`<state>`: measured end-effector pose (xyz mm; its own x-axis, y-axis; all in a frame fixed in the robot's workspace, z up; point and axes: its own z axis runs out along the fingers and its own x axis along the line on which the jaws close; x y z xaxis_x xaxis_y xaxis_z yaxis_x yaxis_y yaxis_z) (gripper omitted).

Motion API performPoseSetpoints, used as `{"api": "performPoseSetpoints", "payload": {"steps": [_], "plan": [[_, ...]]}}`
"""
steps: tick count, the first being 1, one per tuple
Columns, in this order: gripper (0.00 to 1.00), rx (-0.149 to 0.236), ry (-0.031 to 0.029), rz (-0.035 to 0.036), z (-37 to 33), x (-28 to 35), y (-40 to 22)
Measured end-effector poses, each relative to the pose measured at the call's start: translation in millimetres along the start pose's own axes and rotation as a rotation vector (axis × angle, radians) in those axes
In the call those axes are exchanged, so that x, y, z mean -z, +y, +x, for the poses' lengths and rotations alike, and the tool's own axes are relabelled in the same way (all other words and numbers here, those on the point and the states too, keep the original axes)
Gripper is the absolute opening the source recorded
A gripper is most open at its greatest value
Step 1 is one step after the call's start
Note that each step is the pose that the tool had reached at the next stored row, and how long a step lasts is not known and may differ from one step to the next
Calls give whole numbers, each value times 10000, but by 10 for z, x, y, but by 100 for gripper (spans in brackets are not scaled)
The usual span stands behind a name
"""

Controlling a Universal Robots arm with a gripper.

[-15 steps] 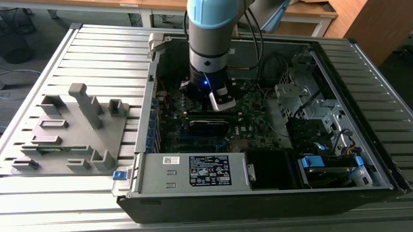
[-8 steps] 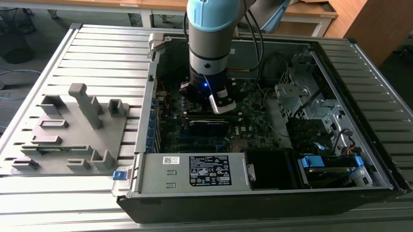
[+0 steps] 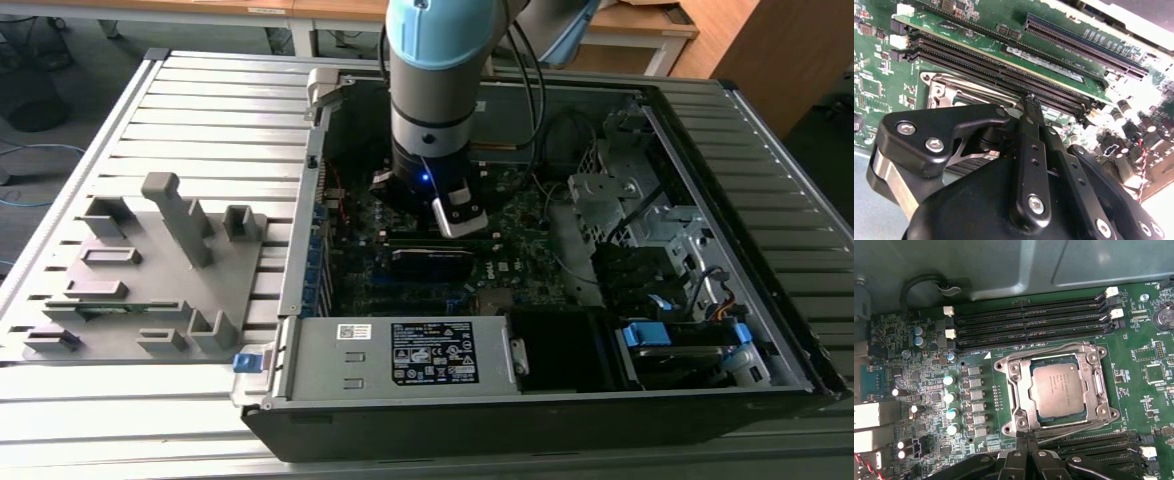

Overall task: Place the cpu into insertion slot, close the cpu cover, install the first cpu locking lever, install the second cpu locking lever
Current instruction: 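Install the second cpu locking lever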

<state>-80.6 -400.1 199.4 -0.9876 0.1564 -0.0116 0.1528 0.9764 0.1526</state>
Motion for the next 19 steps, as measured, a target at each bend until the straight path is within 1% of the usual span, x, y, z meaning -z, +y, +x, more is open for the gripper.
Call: {"api": "performPoseSetpoints", "payload": {"steps": [2, 4, 8, 12, 15, 17, 19], "plan": [[11, -1, 7, -41, -1, 1, -5], [11, -5, 22, -142, -2, 3, -15], [11, -7, 23, -259, 2, 1, -28], [11, -10, 30, -466, 9, -7, -34], [11, -12, 40, -608, 12, -14, -39], [11, -14, 42, -685, 16, -21, -42], [11, -14, 39, -731, 21, -28, -46]]}}
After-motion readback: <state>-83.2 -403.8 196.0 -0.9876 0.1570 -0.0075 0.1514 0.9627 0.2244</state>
